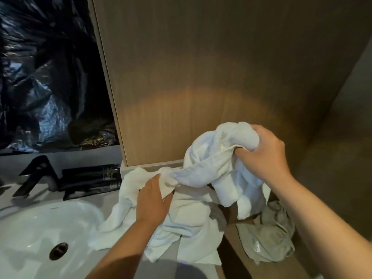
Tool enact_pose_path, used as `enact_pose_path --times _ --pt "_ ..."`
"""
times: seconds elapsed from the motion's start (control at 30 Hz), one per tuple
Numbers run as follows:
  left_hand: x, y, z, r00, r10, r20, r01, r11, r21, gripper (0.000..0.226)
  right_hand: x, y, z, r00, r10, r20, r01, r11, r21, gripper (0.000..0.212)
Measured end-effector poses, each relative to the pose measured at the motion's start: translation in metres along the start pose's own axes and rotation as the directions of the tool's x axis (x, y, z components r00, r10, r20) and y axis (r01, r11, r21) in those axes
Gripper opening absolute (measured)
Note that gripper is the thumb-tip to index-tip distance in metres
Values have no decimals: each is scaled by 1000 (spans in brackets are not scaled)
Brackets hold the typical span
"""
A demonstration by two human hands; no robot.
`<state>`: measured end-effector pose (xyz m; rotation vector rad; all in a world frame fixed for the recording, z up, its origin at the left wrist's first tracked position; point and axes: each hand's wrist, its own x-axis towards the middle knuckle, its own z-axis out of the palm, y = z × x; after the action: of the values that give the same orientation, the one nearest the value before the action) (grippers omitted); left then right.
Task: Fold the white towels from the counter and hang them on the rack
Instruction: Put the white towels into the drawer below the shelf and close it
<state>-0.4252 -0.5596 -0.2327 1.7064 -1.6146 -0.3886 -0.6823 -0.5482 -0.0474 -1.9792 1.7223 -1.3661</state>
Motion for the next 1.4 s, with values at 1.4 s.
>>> enact_pose_path --times 1.4 --pt "52 -59 -19 940 339 -28 -340 939 -58 51 -37 68 222 803 -318 504 383 923 -29 81"
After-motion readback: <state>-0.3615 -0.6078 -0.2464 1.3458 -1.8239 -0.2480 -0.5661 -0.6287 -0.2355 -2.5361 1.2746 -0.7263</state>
